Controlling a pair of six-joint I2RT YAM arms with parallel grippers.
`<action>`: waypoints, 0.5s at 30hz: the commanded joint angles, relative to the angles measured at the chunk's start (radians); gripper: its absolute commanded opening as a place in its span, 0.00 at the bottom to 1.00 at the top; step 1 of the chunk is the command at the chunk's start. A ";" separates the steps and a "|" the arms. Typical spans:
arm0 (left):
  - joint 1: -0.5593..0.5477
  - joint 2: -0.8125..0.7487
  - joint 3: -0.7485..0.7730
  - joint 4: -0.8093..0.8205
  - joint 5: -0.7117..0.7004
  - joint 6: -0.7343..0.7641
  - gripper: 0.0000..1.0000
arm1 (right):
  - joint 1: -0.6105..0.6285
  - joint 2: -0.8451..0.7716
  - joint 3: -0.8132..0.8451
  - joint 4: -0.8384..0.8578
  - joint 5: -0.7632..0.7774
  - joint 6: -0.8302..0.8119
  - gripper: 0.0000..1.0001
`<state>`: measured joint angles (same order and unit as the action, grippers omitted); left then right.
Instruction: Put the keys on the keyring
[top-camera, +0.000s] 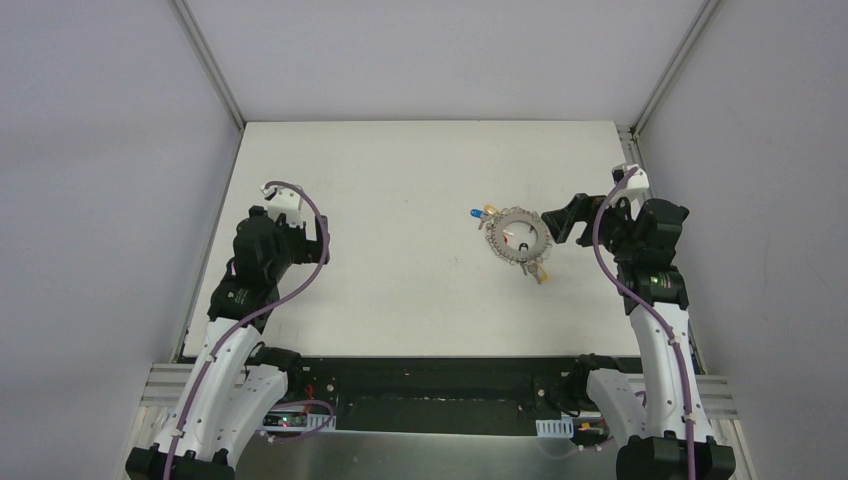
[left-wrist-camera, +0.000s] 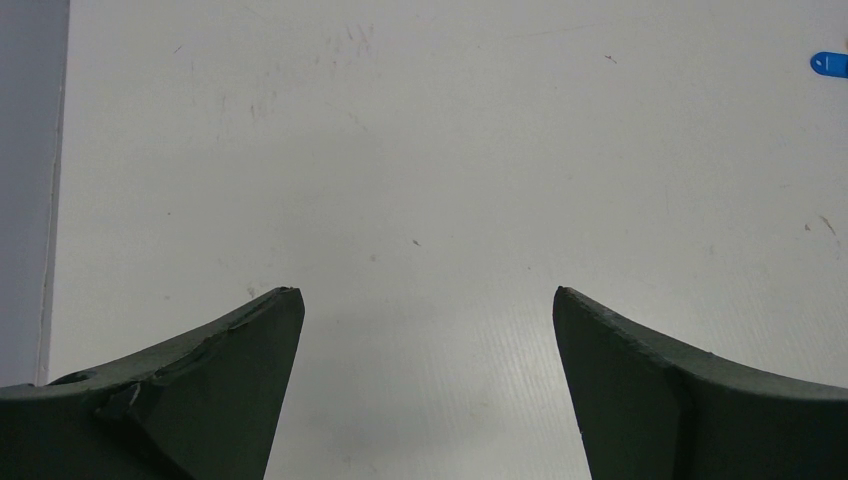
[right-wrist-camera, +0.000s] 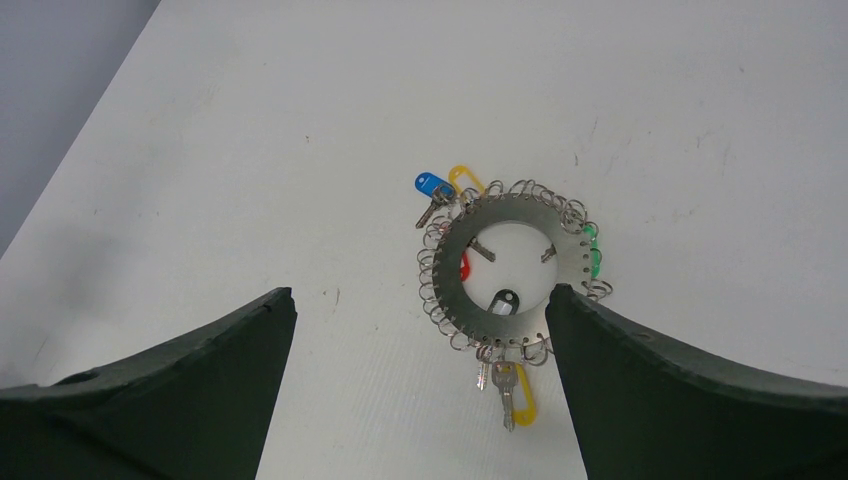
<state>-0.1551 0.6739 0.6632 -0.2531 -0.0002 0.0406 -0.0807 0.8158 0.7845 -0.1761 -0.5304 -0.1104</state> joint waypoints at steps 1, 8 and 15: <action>0.011 -0.001 0.025 -0.002 0.024 0.013 0.99 | -0.008 -0.002 -0.008 0.027 -0.009 -0.015 1.00; 0.011 -0.002 0.021 0.000 0.047 0.012 0.99 | -0.010 -0.024 -0.013 0.029 -0.005 -0.016 1.00; 0.011 -0.010 0.021 -0.005 0.043 0.015 0.99 | -0.011 -0.031 -0.016 0.029 -0.008 -0.018 1.00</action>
<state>-0.1551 0.6731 0.6632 -0.2596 0.0265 0.0418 -0.0811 0.8032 0.7700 -0.1764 -0.5312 -0.1162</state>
